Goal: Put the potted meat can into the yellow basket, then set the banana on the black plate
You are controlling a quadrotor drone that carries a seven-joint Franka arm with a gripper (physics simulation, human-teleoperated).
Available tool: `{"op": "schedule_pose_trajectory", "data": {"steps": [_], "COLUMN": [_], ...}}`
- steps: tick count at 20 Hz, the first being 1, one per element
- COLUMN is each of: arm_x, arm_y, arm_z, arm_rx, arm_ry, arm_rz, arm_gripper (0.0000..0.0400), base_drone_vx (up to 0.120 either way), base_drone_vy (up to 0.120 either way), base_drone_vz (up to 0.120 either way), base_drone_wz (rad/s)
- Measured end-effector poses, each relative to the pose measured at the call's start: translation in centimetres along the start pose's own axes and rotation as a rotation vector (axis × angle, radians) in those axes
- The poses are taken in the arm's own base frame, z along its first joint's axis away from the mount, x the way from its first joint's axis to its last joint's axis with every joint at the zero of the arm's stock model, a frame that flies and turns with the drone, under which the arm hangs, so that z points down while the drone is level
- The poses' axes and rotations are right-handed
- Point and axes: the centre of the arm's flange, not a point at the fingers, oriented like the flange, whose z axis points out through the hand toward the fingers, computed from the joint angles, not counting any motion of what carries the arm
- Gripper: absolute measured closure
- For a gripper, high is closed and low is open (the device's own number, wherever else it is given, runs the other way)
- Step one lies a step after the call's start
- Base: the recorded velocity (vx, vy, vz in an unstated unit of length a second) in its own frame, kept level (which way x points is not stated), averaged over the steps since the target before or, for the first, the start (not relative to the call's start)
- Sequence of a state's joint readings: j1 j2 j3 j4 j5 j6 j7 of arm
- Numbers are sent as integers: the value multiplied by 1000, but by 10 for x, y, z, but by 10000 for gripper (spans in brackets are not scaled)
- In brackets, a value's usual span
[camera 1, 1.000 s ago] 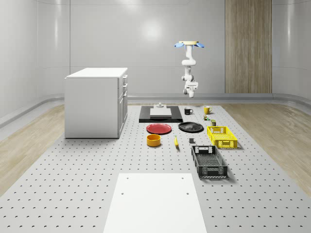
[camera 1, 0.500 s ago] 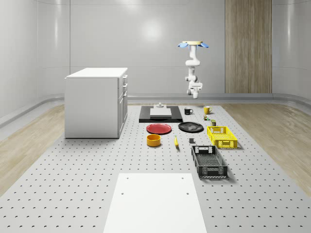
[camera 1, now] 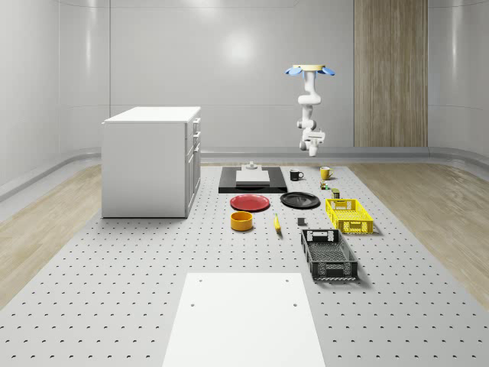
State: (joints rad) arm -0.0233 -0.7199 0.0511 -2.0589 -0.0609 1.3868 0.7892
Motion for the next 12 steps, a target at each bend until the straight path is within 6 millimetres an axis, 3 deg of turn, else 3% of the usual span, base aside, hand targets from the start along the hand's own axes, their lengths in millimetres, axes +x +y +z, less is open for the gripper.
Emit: {"op": "schedule_pose_trajectory", "data": {"steps": [5,9,12], "arm_x": [-9,-23,-40], "arm_y": [-8,-22,-38], "arm_z": [1,5,17], "arm_rx": [-84,-227,-411], "arm_ry": [89,236,422], "arm_rz": [-2,-6,-11], "arm_gripper": [0,0,0], "base_drone_vx": [120,120,120], "base_drone_vy": [8,110,13], "base_drone_vz": [0,0,0], "base_drone_wz": [0,0,0]}}
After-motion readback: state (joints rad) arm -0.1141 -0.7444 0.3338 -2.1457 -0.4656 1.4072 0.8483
